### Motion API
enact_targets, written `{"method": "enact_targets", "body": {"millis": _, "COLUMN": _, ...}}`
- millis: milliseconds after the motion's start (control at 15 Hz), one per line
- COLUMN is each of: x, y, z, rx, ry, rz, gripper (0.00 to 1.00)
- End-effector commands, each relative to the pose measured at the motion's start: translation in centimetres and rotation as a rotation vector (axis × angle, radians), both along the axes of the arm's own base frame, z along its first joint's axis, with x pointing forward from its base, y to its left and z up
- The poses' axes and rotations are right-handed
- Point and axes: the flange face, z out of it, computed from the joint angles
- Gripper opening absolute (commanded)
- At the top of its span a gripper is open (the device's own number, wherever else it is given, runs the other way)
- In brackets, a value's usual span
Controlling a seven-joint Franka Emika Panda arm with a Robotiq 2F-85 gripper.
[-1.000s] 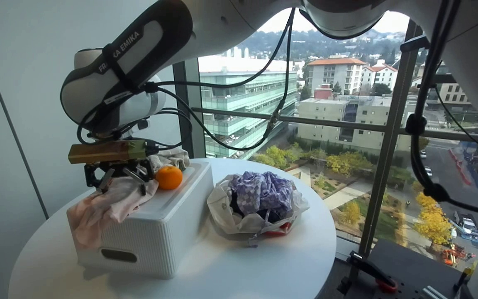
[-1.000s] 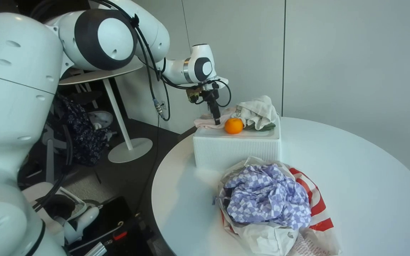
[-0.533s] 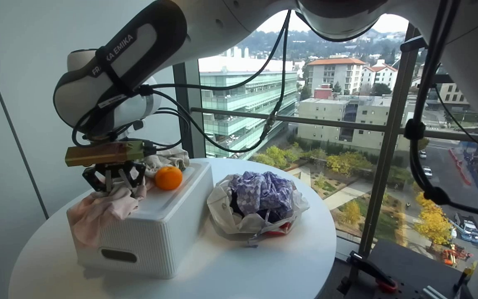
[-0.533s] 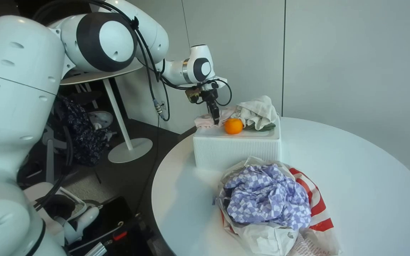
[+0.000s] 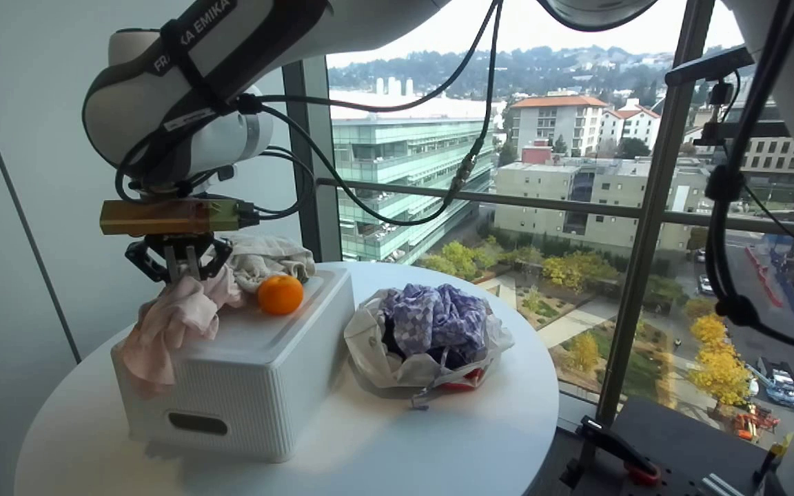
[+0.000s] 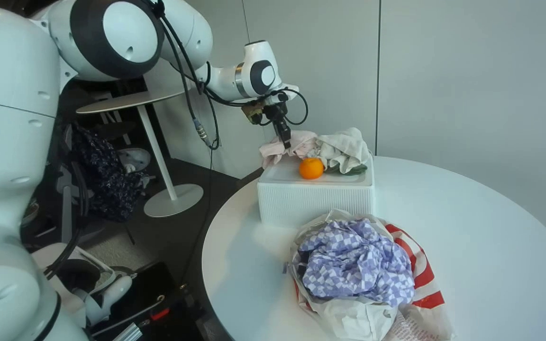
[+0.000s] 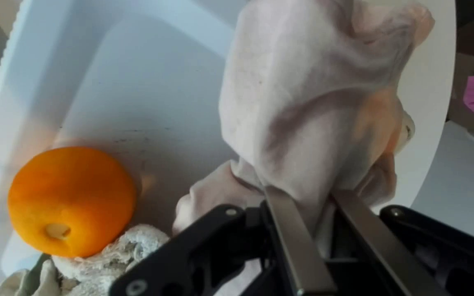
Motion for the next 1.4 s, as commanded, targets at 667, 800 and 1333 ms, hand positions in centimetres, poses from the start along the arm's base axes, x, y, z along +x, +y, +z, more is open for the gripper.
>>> {"method": "enact_targets", "body": {"millis": 667, "x": -14.3, "y": -13.9, "z": 15.4, "rx": 0.336, "ry": -0.288, "rz": -0.104, "gripper": 0.07}}
{"method": "enact_targets", "body": {"millis": 800, "x": -16.9, "y": -16.8, "z": 15.7, "rx": 0.364, "ry": -0.309, "rz": -0.161, "gripper": 0.07}}
{"method": "enact_targets", "body": {"millis": 1333, "x": -27.3, "y": -28.2, "z": 11.9, "rx": 0.337, "ry": -0.286, "rz": -0.429, "gripper": 0.07}}
